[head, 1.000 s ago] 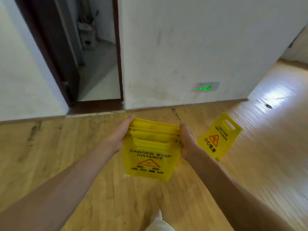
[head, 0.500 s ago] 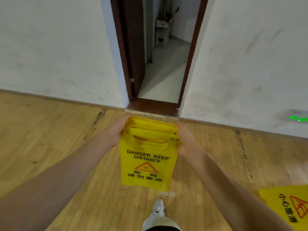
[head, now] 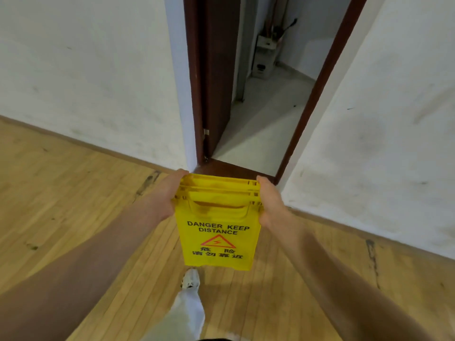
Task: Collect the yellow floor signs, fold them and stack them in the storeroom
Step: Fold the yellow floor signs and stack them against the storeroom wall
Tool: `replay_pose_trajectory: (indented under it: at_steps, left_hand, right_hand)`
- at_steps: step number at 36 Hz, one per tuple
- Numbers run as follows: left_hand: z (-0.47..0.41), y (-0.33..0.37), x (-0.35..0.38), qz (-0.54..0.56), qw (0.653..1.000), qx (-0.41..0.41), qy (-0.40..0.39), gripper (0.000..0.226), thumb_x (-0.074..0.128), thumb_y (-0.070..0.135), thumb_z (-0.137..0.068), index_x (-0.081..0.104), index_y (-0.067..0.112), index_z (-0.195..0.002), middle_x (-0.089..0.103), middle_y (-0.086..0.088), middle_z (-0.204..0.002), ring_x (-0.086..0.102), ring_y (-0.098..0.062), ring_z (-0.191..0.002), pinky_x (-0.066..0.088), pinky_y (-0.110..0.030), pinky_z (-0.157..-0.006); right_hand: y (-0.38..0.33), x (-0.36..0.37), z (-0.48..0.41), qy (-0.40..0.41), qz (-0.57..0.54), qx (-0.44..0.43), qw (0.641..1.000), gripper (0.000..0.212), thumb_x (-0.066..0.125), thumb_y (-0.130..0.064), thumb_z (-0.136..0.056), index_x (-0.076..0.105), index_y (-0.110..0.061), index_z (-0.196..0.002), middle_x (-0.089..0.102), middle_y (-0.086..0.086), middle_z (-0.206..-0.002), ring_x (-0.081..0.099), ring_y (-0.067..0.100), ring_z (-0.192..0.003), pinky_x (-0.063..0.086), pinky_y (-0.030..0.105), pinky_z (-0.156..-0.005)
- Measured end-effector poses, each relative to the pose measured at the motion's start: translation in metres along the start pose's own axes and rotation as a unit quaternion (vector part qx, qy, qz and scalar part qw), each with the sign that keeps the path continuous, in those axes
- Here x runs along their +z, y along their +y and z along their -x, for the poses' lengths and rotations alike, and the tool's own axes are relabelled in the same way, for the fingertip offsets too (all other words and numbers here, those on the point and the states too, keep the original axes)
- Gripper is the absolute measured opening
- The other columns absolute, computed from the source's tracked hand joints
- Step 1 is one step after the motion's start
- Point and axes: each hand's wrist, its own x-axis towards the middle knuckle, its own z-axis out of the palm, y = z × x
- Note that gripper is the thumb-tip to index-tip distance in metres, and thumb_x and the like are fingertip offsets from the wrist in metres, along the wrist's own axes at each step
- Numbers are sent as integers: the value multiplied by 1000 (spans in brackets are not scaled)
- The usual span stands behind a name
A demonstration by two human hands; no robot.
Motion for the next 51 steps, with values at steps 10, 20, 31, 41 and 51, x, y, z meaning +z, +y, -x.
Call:
replay_pose_trajectory:
  at_steps: [10,20,31,41,51]
  left_hand:
    - [-157,88,38,11,999,-27,-41,22,48,22,-94,57,13,-75,59,-6,-65,60,-17,-47,47,-21,-38]
    - [-267,189,90,-7,997,-35,-72,23,47,19,-94,57,12,-76,62,-2,-45,61,-15,-38,46,-19,-33]
    - [-404,270,179,-53,997,-32,-55,25,47,25,-96,57,13,-77,62,-7,-65,61,-18,-49,45,-18,-34]
    - [-530,338,294,-61,996,-55,-27,29,48,28,-95,56,14,-71,64,-2,-44,62,-16,-37,47,-20,-36]
    - [-632,394,386,-76,995,-59,-17,24,51,32,-96,57,17,-79,61,-5,-75,59,-19,-61,44,-18,-36]
  right_hand:
    - [-96,60,-144,48,6,-4,999,27,50,-34,-94,56,-18,-73,60,7,-70,59,28,-80,50,53,-99]
    - [-187,104,-255,83,-19,7,996,21,51,-37,-95,59,-17,-93,66,12,-93,64,32,-92,54,49,-91]
    - [-289,120,-407,86,-56,14,995,29,48,-40,-95,61,-16,-84,68,14,-87,66,31,-81,56,50,-89]
    - [-399,103,-537,50,-51,55,996,47,46,-49,-96,63,-13,-120,70,18,-113,67,35,-103,51,55,-97]
    - [-462,81,-671,71,-52,47,995,94,64,-72,-51,60,-19,-128,64,10,-129,62,32,-116,44,54,-106]
